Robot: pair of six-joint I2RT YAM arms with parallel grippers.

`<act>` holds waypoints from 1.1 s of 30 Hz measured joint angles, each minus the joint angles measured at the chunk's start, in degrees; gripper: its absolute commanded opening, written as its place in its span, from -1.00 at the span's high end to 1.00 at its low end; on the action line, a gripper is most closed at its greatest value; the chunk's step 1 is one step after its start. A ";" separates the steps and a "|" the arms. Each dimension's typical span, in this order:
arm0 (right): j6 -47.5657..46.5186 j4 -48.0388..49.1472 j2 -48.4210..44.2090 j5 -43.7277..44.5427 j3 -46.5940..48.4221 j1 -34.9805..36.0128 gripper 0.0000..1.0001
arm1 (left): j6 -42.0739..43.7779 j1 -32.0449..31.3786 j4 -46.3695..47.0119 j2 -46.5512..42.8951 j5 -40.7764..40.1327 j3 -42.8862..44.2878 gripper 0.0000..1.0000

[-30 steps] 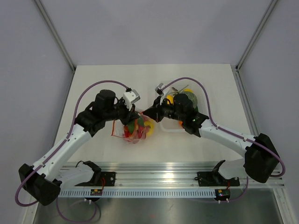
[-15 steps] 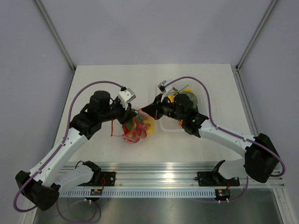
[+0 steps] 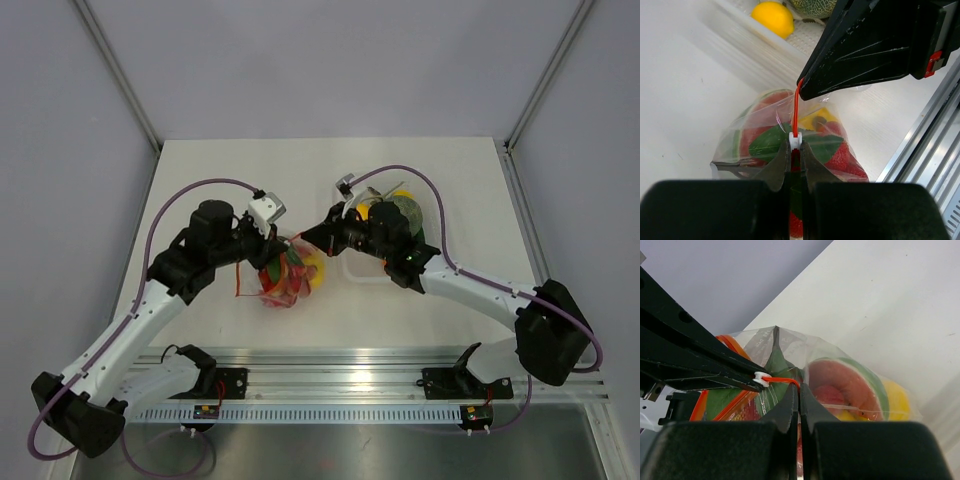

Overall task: Place the food in the zip-top bag and seal the zipper
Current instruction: Zip the zipper food storage bag at the center of the board.

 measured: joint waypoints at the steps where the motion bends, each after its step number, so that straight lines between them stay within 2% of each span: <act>1: 0.13 0.33 0.35 -0.04 -0.11 -0.02 1.00 | -0.24 0.04 -0.02 0.00 -0.17 -0.20 0.81; 3: 0.39 0.96 1.16 -0.31 -0.15 -0.09 1.00 | -0.70 0.13 -0.24 0.04 -0.42 -0.31 0.28; 5: 0.04 1.49 2.27 1.64 -0.15 -1.33 1.00 | -1.31 0.52 -2.60 0.00 -0.48 -0.28 -0.01; 11: -1.33 2.60 6.10 3.80 -0.04 -5.77 1.00 | -4.57 0.98 -9.11 3.08 -2.47 1.95 -0.02; 13: -2.19 2.60 6.47 3.61 0.20 -5.64 1.00 | -6.19 0.98 -9.57 2.73 -4.33 2.91 -0.11; 15: -2.93 2.58 6.62 3.37 0.74 -5.62 1.00 | -7.87 1.01 -9.49 1.03 -6.67 3.37 -0.25; 18: -3.74 2.56 6.71 3.26 1.95 -5.62 1.00 | -10.54 1.01 -9.42 -3.48 -9.90 3.37 -0.36; 23: -4.09 2.51 7.58 3.26 3.23 -5.62 1.00 | -16.06 1.03 -8.79 -8.39 -13.53 2.86 -0.43; 33: -4.04 1.22 8.20 3.26 3.32 -5.62 1.00 | -34.95 1.05 -6.08 -11.89 -12.68 -10.16 -0.28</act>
